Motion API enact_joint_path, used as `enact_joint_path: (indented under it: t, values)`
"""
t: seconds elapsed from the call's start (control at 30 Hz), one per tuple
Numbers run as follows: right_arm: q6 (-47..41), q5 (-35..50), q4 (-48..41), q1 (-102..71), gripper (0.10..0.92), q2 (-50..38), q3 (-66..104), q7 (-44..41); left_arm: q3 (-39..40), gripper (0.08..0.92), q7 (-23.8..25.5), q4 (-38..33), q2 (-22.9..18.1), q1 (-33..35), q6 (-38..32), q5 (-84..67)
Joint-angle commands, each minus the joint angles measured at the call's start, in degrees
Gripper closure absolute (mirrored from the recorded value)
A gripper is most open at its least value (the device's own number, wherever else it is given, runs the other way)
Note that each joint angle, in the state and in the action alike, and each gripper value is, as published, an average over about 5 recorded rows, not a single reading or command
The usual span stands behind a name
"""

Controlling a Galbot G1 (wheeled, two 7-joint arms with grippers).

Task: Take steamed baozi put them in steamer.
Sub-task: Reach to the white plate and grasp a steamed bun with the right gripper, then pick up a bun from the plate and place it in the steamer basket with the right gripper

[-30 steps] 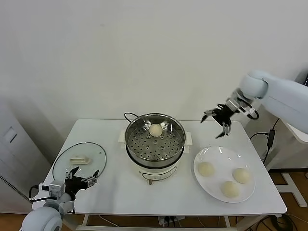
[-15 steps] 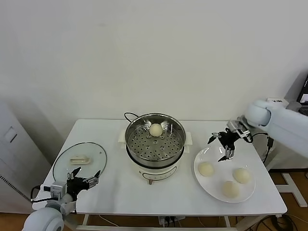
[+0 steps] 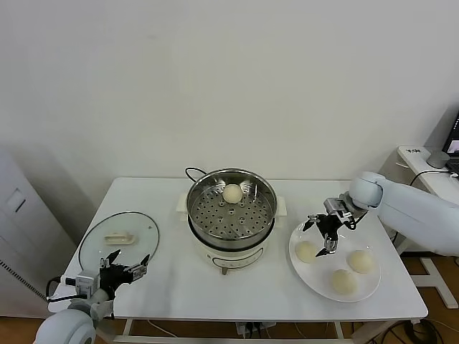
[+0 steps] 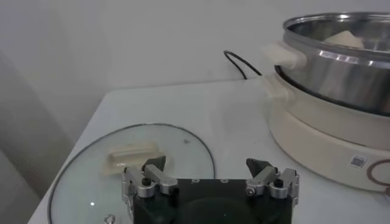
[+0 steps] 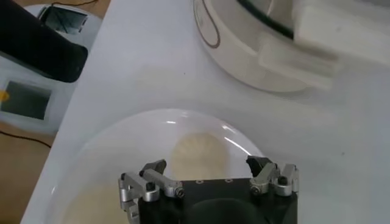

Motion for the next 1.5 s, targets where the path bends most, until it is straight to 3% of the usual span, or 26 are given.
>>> enact_joint_path:
  t: [0.03, 0.27, 0.6, 0.77, 1.2, 1.5]
  values:
    - [-0.8, -2.3, -3.7, -4.5, 0.203, 2.3, 3.1, 0.2, 0.0, 0.177, 0.0, 0.1, 0.0, 0.0, 0.0, 0.0]
    - [-1.2, -3.0, -4.2, -5.6, 0.236, 3.1, 4.1, 0.2, 0.0, 0.177, 0.0, 0.3, -0.1, 0.1, 0.0, 0.0]
    - [-1.7, -3.1, -3.3, -5.0, 0.469, 2.6, 3.8, -0.7, -0.2, 0.177, 0.0, 0.3, 0.1, 0.6, -0.1, 0.0]
    - [-2.2, -2.1, -2.2, -2.2, 0.502, 1.5, 1.3, -1.7, -0.5, 0.177, -0.1, 0.0, -0.2, 1.0, 0.0, 0.2]
    - [-9.0, 16.9, 9.3, 29.9, 0.542, -4.5, -23.1, -3.7, -0.5, 0.177, -0.1, -0.1, -0.6, 1.0, 0.0, 0.7]
    - [-16.3, 30.7, 15.8, 44.4, 0.541, -1.7, -30.4, -0.3, 0.3, 0.177, -0.1, 0.2, -0.6, 0.3, 0.0, 1.0]
